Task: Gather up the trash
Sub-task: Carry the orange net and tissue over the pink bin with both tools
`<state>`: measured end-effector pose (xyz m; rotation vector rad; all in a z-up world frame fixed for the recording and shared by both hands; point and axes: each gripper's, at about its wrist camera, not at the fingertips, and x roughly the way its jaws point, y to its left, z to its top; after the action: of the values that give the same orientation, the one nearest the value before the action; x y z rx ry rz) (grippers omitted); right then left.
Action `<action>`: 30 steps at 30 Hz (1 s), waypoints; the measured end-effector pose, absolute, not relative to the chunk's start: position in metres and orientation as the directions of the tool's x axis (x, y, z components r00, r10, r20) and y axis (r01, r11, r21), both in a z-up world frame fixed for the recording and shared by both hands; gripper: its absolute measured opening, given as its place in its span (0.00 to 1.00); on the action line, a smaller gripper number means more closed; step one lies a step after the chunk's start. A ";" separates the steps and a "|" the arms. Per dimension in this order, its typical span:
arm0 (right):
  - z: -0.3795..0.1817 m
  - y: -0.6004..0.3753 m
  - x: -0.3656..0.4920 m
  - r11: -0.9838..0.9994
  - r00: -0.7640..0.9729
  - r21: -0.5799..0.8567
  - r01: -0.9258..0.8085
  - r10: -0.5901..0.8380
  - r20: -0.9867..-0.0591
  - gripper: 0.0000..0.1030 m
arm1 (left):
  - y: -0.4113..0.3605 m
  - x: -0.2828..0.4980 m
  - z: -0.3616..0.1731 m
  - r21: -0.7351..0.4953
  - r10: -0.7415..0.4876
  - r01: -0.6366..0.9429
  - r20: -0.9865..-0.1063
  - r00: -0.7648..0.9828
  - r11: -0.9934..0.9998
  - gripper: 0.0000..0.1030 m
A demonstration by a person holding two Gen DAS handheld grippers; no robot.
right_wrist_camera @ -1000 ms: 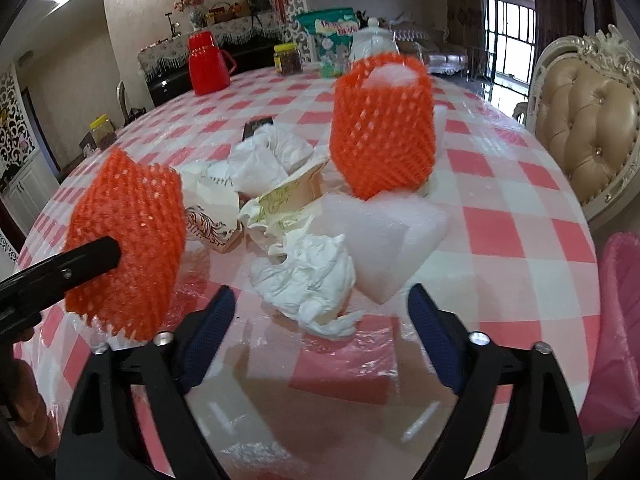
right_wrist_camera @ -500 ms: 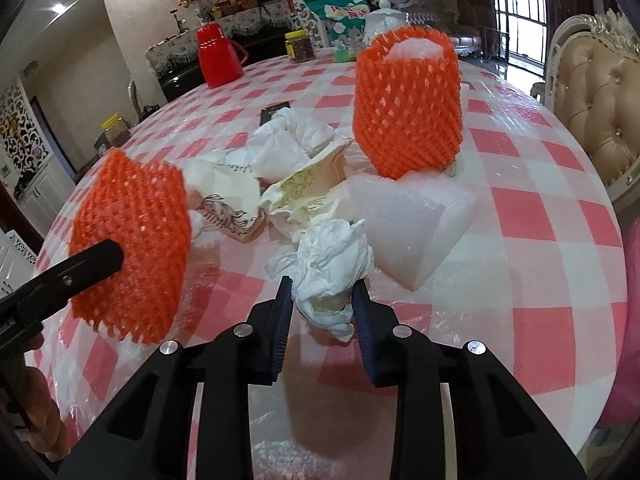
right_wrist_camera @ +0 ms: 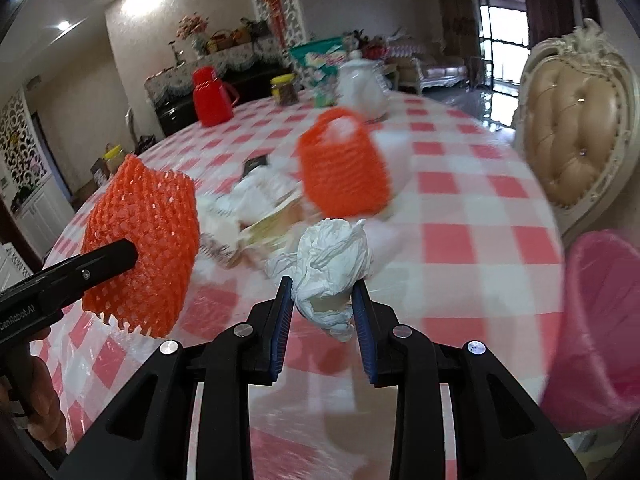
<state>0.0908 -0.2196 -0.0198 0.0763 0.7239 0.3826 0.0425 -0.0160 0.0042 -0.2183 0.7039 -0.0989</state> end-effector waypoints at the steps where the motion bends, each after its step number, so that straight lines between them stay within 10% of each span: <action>1: -0.018 -0.228 0.090 0.932 0.692 0.198 -0.304 0.359 -0.626 0.29 | -0.022 0.044 0.007 -0.230 -0.169 0.027 -0.627 0.760 0.973 0.49; 30: -0.027 -0.472 0.084 0.986 0.774 0.112 0.127 -0.028 -0.632 0.29 | -0.288 0.129 0.013 -0.307 -0.525 0.435 -0.618 0.585 0.846 0.54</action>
<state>0.0839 -0.4715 -0.0274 0.1515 0.6805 -0.0840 0.1293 -0.2885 0.0134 -0.1278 0.7614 -0.5615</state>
